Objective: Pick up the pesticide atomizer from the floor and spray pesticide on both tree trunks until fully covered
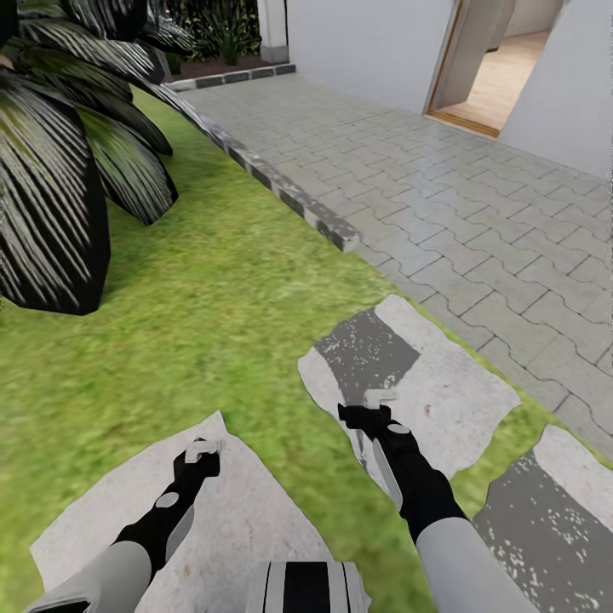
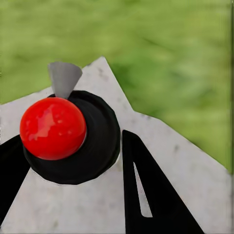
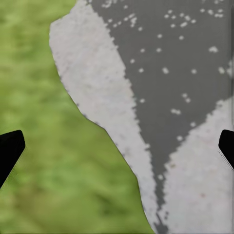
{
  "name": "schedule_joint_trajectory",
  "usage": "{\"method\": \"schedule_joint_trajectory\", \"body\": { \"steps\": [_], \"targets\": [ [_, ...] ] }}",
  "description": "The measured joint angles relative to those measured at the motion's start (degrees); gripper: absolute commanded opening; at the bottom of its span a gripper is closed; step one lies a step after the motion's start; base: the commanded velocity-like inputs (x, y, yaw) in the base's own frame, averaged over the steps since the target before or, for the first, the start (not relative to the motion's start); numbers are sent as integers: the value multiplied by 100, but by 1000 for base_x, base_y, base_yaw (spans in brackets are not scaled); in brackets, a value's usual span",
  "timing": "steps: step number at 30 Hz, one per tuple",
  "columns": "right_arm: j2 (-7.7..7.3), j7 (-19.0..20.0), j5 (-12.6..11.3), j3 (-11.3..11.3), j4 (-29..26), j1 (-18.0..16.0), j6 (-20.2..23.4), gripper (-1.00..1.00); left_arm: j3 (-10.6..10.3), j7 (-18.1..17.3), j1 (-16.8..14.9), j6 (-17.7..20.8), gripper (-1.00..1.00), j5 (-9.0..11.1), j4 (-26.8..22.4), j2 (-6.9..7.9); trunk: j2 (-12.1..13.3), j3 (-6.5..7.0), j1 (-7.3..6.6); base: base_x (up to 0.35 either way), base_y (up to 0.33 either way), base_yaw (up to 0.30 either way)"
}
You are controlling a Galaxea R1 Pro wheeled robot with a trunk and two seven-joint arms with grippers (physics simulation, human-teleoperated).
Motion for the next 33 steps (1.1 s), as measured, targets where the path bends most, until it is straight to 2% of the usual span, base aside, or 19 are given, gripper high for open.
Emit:
{"method": "schedule_joint_trajectory", "body": {
  "steps": [7,13,17,18,20,22,24,25,27,29,30,33],
  "targets": [
    [0,0,0,11,-8,0,0,100,19,-13,0,80,-100,2,0,12,9,155,-18,0,0,17],
    [3,0,0,35,8,-1,0,100,27,-14,2,175,-100,14,14,58,18,275,-33,0,0,208],
    [13,3,0,54,18,-1,3,100,136,-15,2,725,-100,33,-12,91,23,353,-44,0,0,258],
    [17,7,0,58,22,-1,6,100,168,-15,2,947,-100,39,-152,100,24,372,-46,0,0,263],
    [18,12,0,61,29,-1,7,100,178,-15,9,1041,-100,42,-319,104,27,411,-52,0,0,264],
    [23,14,0,97,34,-1,7,100,192,-14,65,1125,-100,43,-570,117,29,449,-57,0,0,264],
    [22,13,-3,479,36,-1,4,100,238,-13,281,1569,-100,90,-1132,201,32,487,-62,0,0,265],
    [21,10,-1,562,36,1,3,100,257,-15,341,1667,-100,110,-1260,214,34,507,-64,0,0,265],
    [20,4,-1,784,36,5,1,100,370,-20,637,2001,-100,216,-1831,244,36,546,-70,0,0,265],
    [20,2,0,867,37,4,0,100,462,-28,924,2232,-100,312,-2343,253,39,590,-75,0,0,247],
    [19,1,-1,909,37,6,-1,100,538,-57,1204,2475,-100,405,-2865,258,40,615,-78,0,0,198],
    [19,0,0,942,36,8,-1,100,600,-209,1678,3044,-100,586,-3774,262,44,700,-85,0,0,117]
  ]
}}
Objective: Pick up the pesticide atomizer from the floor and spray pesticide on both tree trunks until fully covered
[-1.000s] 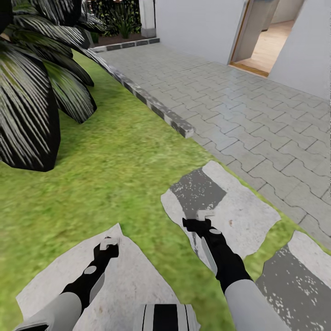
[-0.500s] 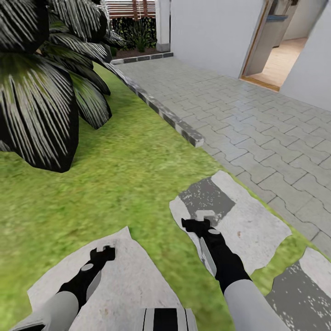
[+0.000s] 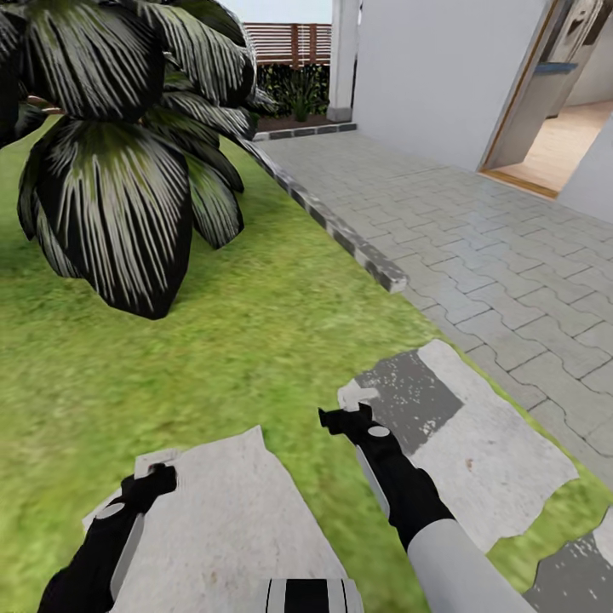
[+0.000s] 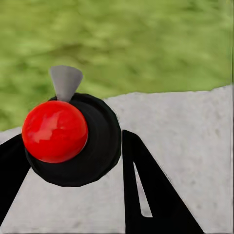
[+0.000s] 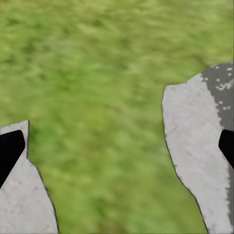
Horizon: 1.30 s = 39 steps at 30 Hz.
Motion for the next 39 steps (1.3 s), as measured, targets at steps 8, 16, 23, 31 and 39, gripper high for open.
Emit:
{"method": "schedule_joint_trajectory", "body": {
  "steps": [8,16,23,31,39],
  "targets": [
    [6,2,0,27,7,1,0,100,247,-137,395,533,-100,88,-640,-5,87,236,-59,0,0,21],
    [6,8,0,33,8,1,4,100,295,-140,412,571,-100,90,-668,-13,408,438,-234,0,0,0],
    [0,20,-1,78,9,1,-14,100,291,-139,412,576,-100,90,-674,-25,689,568,-388,0,0,0],
    [6,-7,1,517,-42,10,-17,100,289,-138,413,584,-100,91,-669,-28,1010,726,-564,0,0,89],
    [6,-8,1,531,-45,10,-17,100,245,-134,413,585,-100,74,-666,-54,1331,913,-739,0,0,220]
  ]
}}
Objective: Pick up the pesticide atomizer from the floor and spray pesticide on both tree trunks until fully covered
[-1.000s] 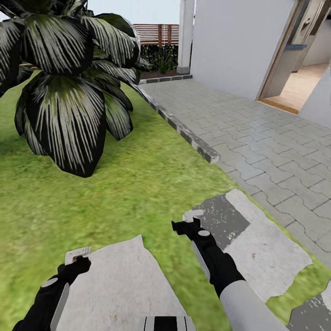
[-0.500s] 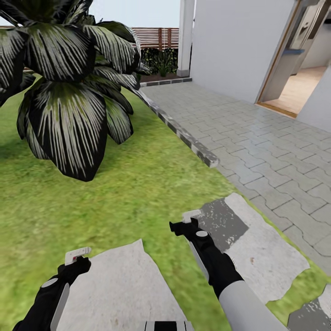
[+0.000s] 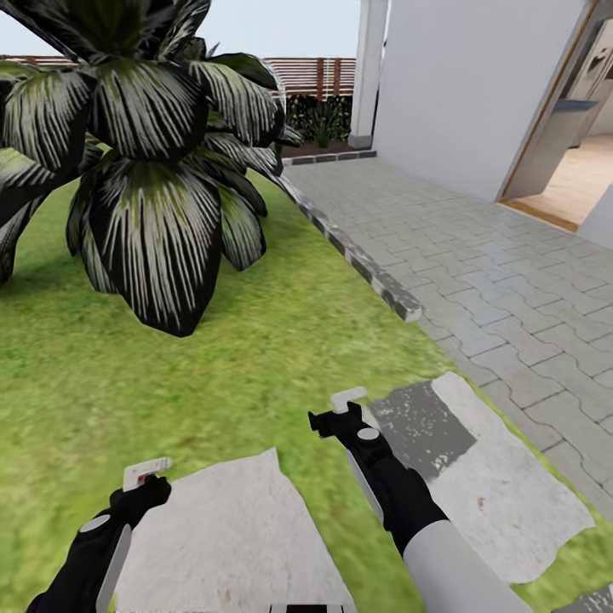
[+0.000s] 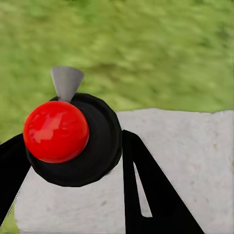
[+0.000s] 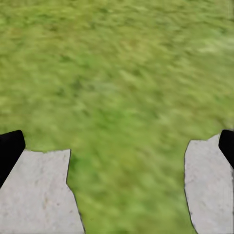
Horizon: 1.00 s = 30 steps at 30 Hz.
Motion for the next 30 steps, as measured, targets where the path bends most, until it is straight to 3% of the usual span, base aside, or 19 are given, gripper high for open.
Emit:
{"method": "schedule_joint_trajectory", "body": {
  "steps": [7,30],
  "targets": [
    [0,0,0,1,8,0,0,100,-23,2,0,0,-100,-28,6,-14,281,162,-154,0,0,234],
    [0,0,0,-8,9,0,0,100,3,45,0,-8,-100,-32,6,-29,282,291,-154,0,0,228]
  ]
}}
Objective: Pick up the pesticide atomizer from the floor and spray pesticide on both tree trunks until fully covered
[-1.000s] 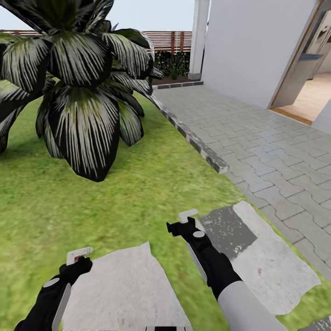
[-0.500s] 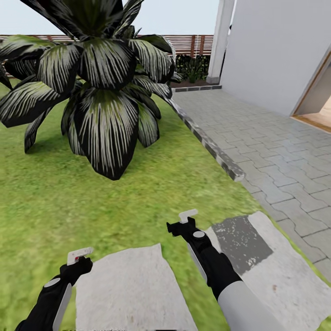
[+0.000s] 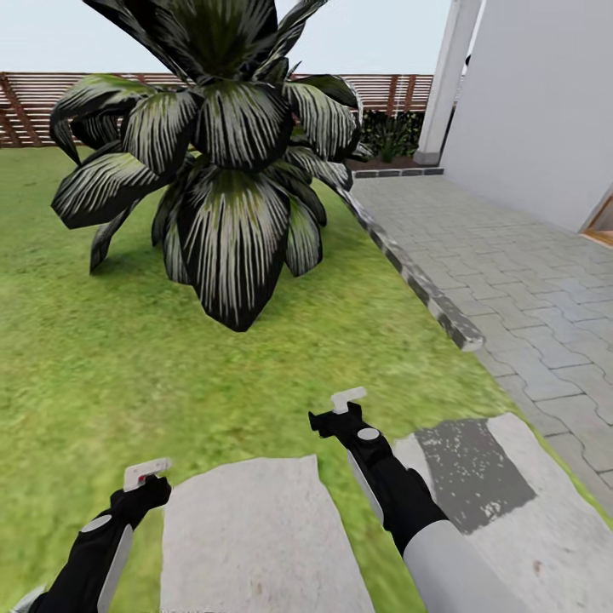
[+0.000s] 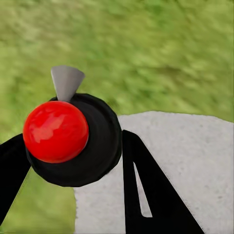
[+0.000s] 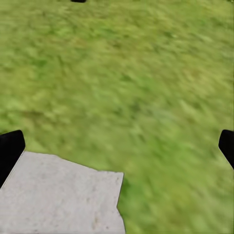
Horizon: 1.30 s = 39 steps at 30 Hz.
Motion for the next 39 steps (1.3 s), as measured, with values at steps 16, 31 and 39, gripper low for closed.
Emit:
{"method": "schedule_joint_trajectory", "body": {
  "steps": [16,31,39],
  "targets": [
    [0,0,0,0,24,0,0,100,0,-1,0,0,-100,10,4,-3,0,95,0,0,0,221],
    [0,0,0,-1,42,1,-1,100,62,-1,0,2,-100,53,-2,4,0,185,-2,141,157,221],
    [0,0,0,-1,44,1,-1,100,71,-2,0,2,-100,55,-2,5,0,233,-2,209,243,221]
  ]
}}
